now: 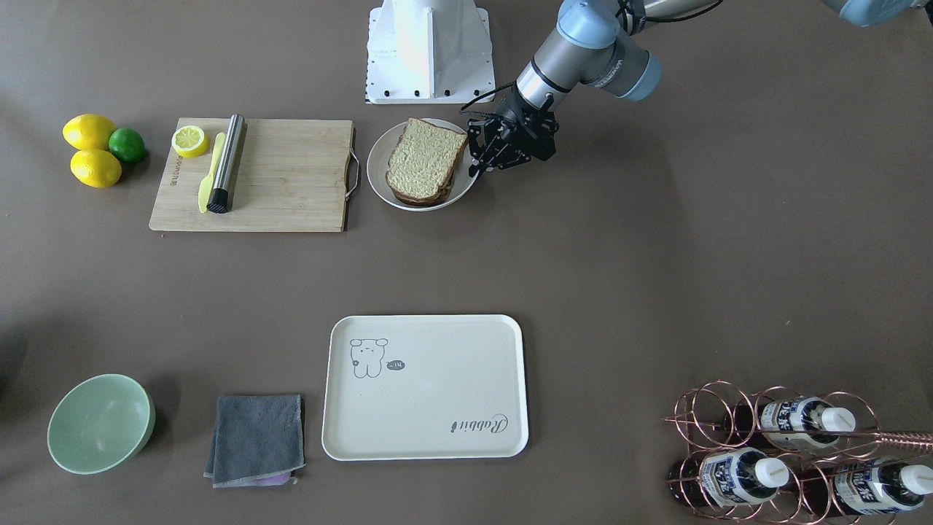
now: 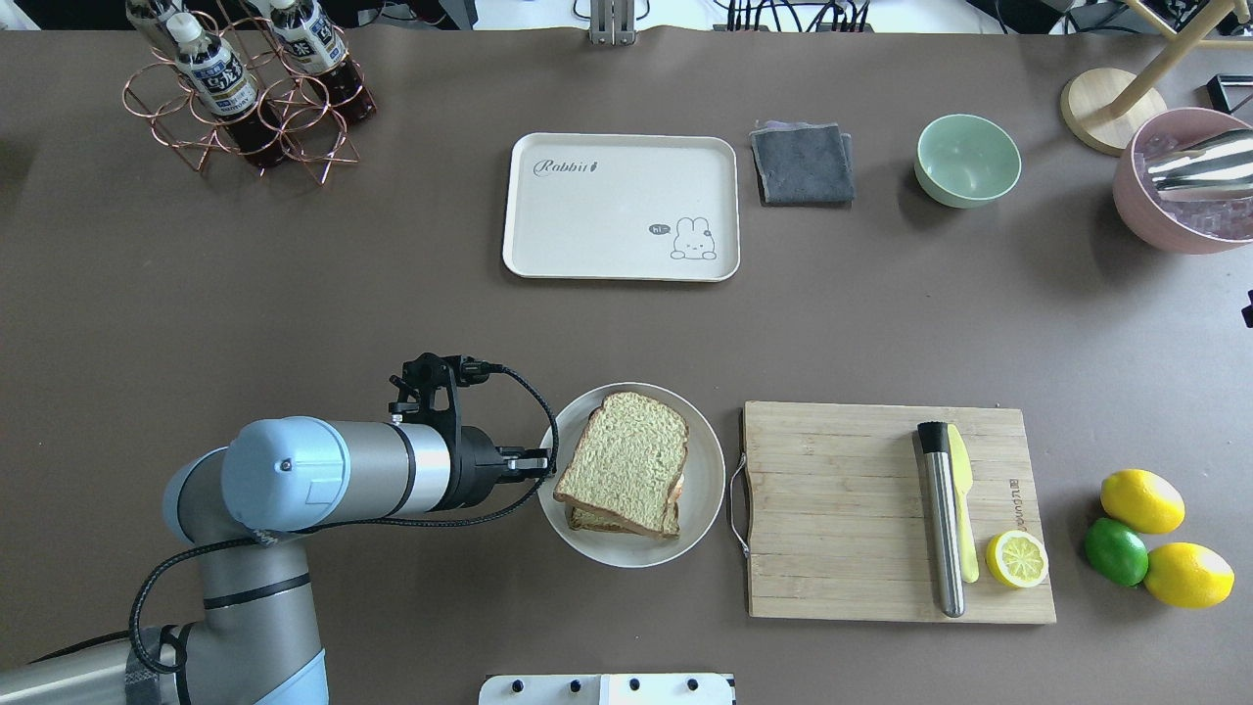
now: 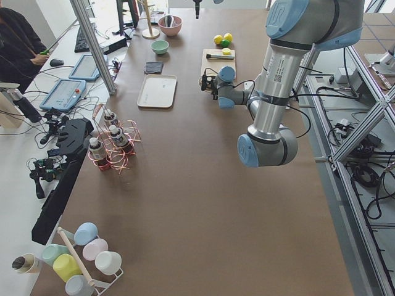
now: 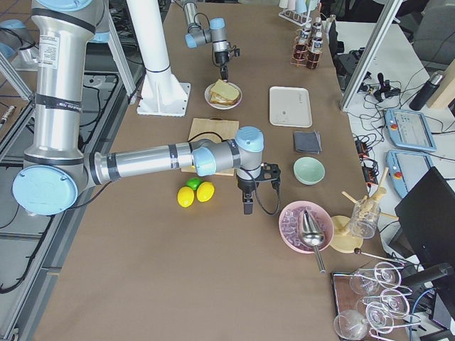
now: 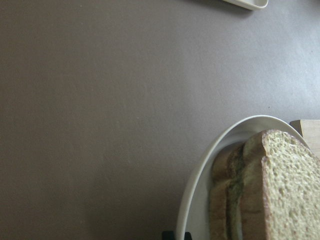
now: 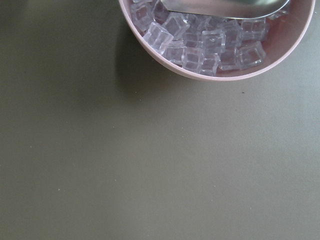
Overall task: Make sandwich and place on tray
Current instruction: 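Carry the plate with the left gripper onto the rabbit-print tray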
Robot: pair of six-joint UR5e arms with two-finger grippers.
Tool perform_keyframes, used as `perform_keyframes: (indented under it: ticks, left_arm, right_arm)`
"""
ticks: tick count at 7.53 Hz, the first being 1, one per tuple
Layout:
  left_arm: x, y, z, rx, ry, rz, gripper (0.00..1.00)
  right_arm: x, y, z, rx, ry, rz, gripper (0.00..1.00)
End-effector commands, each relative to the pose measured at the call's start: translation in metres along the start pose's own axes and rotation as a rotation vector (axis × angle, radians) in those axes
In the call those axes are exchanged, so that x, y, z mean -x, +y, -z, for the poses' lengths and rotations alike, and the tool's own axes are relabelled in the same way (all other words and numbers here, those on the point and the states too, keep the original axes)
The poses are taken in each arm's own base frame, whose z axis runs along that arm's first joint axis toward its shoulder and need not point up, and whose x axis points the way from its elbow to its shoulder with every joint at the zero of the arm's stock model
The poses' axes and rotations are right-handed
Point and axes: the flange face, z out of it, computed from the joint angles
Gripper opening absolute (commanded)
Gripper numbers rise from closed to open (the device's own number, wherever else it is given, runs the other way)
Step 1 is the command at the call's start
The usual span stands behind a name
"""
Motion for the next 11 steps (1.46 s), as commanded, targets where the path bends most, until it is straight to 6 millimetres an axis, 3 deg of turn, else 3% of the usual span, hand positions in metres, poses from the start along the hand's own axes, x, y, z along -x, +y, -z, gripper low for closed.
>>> perform_keyframes:
  ticks: [1,3,4,6,7,9,11]
  left_arm:
    - [-0.02,-0.02,0.005,-0.03,0.036,0.234,0.0]
    - [-0.024,-0.028,-0.003,-0.097,0.041,0.388,0.0]
    - [-0.037,-0.035,-0.014,-0.146,0.055,0.445,0.0]
    - [-0.038,-0.044,-0.02,-0.166,0.045,0.454,0.0]
    - [-0.042,-0.062,-0.022,-0.193,0.014,0.461,0.0]
    - [-0.064,-0.118,-0.03,-0.268,-0.028,0.472,0.0]
    - [-0.05,-0.163,-0.043,-0.328,-0.071,0.492,0.0]
  right_arm:
    - [0.0,0.0,0.001,-0.001,0.0,-0.002,1.0]
    - [-0.002,0.0,-0.001,0.001,0.001,-0.003,1.0]
    - [-0.004,0.0,-0.003,0.005,0.004,-0.008,1.0]
    - [-0.004,0.001,-0.005,0.008,0.003,-0.01,1.0]
    - [-0.005,0.005,-0.006,0.021,-0.017,-0.014,1.0]
    - [-0.013,0.005,0.003,0.024,-0.07,-0.035,1.0]
    - [-0.017,0.005,0.006,0.019,-0.069,-0.043,1.0]
